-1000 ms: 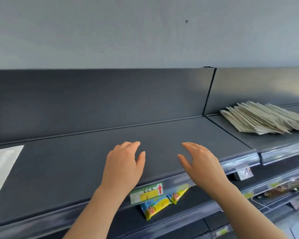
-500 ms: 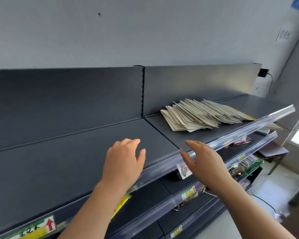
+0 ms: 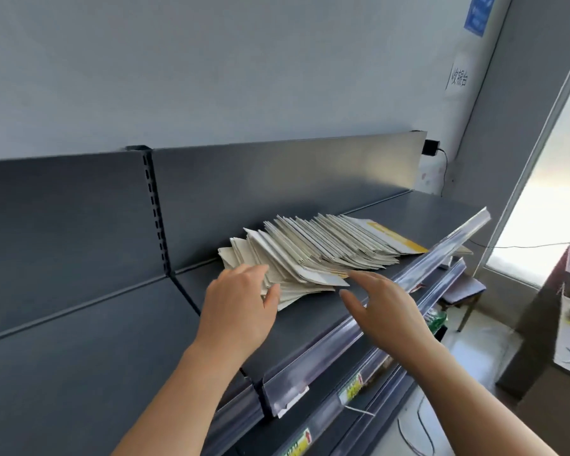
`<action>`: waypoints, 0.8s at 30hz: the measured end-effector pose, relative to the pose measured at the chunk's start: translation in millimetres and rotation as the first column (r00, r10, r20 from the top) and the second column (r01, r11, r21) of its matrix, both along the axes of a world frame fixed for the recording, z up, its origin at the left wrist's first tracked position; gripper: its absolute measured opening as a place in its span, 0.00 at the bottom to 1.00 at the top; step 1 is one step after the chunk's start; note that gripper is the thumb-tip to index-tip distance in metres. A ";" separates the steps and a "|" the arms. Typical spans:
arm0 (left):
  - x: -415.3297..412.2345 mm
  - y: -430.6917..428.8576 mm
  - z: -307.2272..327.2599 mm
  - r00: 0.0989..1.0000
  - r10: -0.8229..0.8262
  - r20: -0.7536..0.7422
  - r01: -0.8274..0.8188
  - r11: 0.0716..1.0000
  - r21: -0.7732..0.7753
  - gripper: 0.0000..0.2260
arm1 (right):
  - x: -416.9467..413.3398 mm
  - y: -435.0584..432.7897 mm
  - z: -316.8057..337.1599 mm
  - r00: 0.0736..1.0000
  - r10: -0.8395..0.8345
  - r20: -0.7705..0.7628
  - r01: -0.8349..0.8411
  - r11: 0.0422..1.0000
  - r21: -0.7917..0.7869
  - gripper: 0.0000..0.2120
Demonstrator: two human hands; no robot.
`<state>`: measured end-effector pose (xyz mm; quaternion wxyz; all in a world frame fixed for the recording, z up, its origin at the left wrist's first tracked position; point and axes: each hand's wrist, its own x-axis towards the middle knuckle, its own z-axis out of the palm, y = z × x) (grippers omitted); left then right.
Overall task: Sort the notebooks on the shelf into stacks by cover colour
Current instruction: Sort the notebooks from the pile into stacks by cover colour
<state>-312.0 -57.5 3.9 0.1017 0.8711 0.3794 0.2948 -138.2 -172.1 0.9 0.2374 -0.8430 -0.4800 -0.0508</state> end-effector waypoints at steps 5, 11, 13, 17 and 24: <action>73.7 20.6 10.1 0.999 -0.048 -0.010 0.049 0.998 0.040 0.14 | 67.7 12.9 -0.2 0.998 -0.035 -0.044 0.036 0.999 0.018 0.22; 155.1 36.7 5.3 0.996 -0.063 -0.056 0.065 0.997 0.046 0.15 | 158.2 32.0 -11.6 0.997 -0.041 -0.069 0.043 0.999 0.015 0.19; 183.7 41.1 1.1 0.997 -0.052 -0.062 0.054 0.998 0.039 0.15 | 193.9 40.0 -14.2 0.995 -0.035 -0.095 0.034 0.999 -0.007 0.19; 246.5 45.0 -6.3 0.999 -0.022 -0.044 0.023 1.000 0.013 0.16 | 272.0 56.3 -22.3 0.994 -0.024 -0.111 0.016 0.997 -0.072 0.16; 333.0 52.5 -24.4 0.995 0.088 -0.050 -0.094 0.983 -0.158 0.17 | 383.4 88.2 -52.6 0.976 0.086 -0.198 -0.130 0.966 -0.225 0.13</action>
